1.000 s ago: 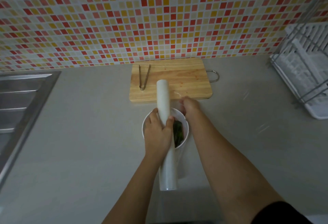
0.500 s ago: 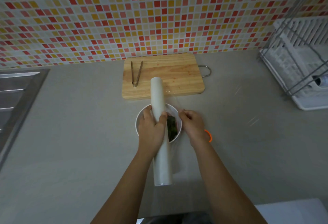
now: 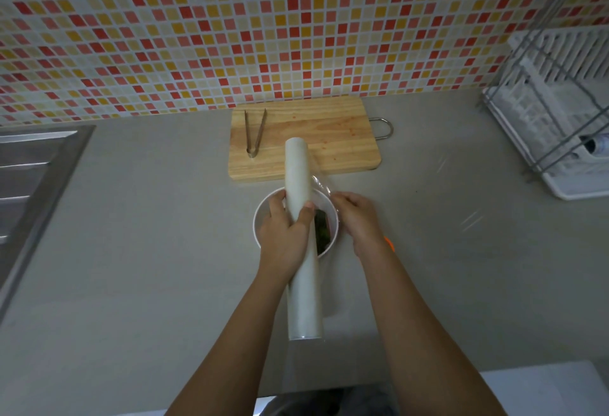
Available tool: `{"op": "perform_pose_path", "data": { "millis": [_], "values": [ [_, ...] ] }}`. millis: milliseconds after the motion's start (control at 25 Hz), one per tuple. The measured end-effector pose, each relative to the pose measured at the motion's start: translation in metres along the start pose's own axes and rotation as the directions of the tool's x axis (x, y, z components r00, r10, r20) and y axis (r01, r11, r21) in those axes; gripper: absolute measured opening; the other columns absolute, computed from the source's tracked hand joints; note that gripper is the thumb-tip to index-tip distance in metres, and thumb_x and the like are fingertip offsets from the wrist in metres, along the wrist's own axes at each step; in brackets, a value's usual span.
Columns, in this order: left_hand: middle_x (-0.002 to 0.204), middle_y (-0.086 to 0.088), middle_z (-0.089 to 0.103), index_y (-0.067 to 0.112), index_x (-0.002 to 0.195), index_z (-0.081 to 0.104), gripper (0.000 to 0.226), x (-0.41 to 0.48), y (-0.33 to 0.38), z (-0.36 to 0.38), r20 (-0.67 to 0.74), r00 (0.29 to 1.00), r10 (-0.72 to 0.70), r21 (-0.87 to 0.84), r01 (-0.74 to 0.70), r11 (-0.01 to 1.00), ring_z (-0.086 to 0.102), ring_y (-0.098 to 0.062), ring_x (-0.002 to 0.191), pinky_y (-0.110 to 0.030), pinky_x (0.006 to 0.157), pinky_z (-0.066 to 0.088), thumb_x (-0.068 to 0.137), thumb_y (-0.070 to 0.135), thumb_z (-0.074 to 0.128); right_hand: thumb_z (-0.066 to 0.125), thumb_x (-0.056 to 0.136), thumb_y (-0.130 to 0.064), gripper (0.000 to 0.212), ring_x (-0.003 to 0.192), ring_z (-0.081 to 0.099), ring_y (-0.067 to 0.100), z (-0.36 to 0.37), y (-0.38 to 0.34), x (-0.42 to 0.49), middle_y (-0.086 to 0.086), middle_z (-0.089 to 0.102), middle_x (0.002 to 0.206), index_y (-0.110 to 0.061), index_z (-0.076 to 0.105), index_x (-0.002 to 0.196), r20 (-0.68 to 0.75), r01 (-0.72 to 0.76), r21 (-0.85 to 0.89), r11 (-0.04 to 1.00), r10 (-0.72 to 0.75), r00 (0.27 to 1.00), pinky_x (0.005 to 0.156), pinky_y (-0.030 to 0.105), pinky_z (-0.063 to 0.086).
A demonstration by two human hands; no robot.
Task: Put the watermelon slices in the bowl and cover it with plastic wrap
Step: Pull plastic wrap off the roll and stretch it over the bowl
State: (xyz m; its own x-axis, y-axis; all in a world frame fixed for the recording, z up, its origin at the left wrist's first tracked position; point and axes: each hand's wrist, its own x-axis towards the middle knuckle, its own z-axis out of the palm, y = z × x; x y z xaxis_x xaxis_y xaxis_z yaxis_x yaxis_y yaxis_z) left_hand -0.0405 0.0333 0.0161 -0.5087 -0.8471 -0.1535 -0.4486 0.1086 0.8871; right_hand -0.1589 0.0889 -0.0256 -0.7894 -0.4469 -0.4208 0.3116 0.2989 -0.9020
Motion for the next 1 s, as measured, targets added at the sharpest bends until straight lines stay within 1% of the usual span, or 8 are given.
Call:
{"op": "perform_pose_path", "data": {
  "millis": [160,280,480,600,680,760,840,1000],
  "values": [
    [0.123,-0.003,0.057,0.020,0.132,0.041,0.048,-0.004,0.002,0.003,0.049,0.999,-0.001,-0.035,0.003,0.999,0.056,-0.020,0.108,-0.040,0.095,0.045,0.090,0.039,0.055,0.058,0.079,-0.028,0.013,0.068,0.058,0.018,-0.007,0.003,-0.002,-0.002,0.062,0.071,-0.024,0.063,0.067,-0.087,0.012,0.062,0.998,-0.006,0.996,0.069,0.039,0.048],
    [0.124,-0.004,0.057,0.020,0.132,0.041,0.048,-0.006,0.002,0.006,0.051,0.999,-0.014,-0.028,0.016,0.999,0.056,-0.023,0.112,-0.045,0.097,0.043,0.090,0.039,0.055,0.058,0.084,-0.029,0.014,0.062,0.054,0.012,-0.012,0.009,-0.001,-0.004,0.062,0.069,-0.023,0.064,0.073,-0.056,0.043,0.037,0.998,-0.041,0.998,0.064,0.032,0.044],
    [0.128,-0.009,0.055,0.013,0.135,0.041,0.052,-0.009,0.001,0.006,-0.016,0.998,0.063,0.054,-0.063,0.997,0.054,-0.025,0.114,-0.041,0.097,0.043,0.090,0.035,0.055,0.051,0.091,-0.028,0.031,0.080,0.063,0.028,0.001,0.018,0.001,0.021,0.071,0.093,-0.004,0.069,0.087,0.036,0.029,-0.029,0.999,-0.027,0.999,0.078,0.044,0.051],
    [0.129,-0.010,0.055,0.012,0.136,0.041,0.053,-0.008,-0.002,0.006,-0.027,0.997,0.071,0.078,-0.069,0.995,0.053,-0.026,0.115,-0.040,0.097,0.042,0.090,0.034,0.055,0.041,0.096,-0.029,0.040,0.088,0.062,0.029,0.000,0.017,0.002,0.023,0.067,0.101,0.003,0.064,0.100,-0.122,-0.028,-0.020,0.999,0.026,0.992,0.085,0.043,0.047],
    [0.127,-0.009,0.057,0.014,0.135,0.042,0.051,-0.006,-0.003,0.004,-0.025,0.999,0.045,0.075,-0.043,0.996,0.055,-0.026,0.113,-0.037,0.095,0.043,0.091,0.036,0.054,0.036,0.097,-0.026,0.038,0.104,0.061,0.031,-0.002,0.013,-0.001,0.020,0.066,0.111,0.000,0.061,0.110,-0.240,0.119,-0.102,0.988,-0.141,0.961,0.095,0.040,0.045],
    [0.124,-0.008,0.060,0.015,0.133,0.043,0.049,-0.005,-0.005,0.003,-0.019,0.999,0.032,0.064,-0.031,0.997,0.057,-0.025,0.111,-0.037,0.093,0.044,0.091,0.038,0.053,0.034,0.098,-0.029,0.037,0.115,0.055,0.024,0.005,0.007,-0.009,0.012,0.062,0.122,-0.009,0.056,0.120,-0.104,0.250,-0.137,0.959,-0.264,0.959,0.101,0.036,0.041],
    [0.122,-0.009,0.061,0.015,0.132,0.045,0.047,-0.004,-0.007,0.002,-0.005,0.999,0.053,0.080,-0.052,0.995,0.058,-0.025,0.109,-0.035,0.090,0.045,0.092,0.038,0.053,0.030,0.098,-0.031,0.039,0.121,0.051,0.020,0.016,0.010,-0.015,0.008,0.058,0.129,-0.015,0.052,0.127,0.098,0.244,-0.169,0.955,-0.230,0.968,0.102,0.030,0.037],
    [0.122,-0.019,0.053,0.014,0.139,0.039,0.057,-0.001,-0.015,-0.009,-0.013,0.994,0.107,0.284,-0.098,0.954,0.050,-0.029,0.110,-0.030,0.086,0.038,0.091,0.043,0.052,0.027,0.100,-0.027,0.038,0.118,0.051,0.020,0.020,0.020,-0.014,0.007,0.058,0.127,-0.015,0.052,0.126,0.109,0.275,-0.199,0.941,-0.257,0.960,0.089,0.018,0.034]
  ]
}}
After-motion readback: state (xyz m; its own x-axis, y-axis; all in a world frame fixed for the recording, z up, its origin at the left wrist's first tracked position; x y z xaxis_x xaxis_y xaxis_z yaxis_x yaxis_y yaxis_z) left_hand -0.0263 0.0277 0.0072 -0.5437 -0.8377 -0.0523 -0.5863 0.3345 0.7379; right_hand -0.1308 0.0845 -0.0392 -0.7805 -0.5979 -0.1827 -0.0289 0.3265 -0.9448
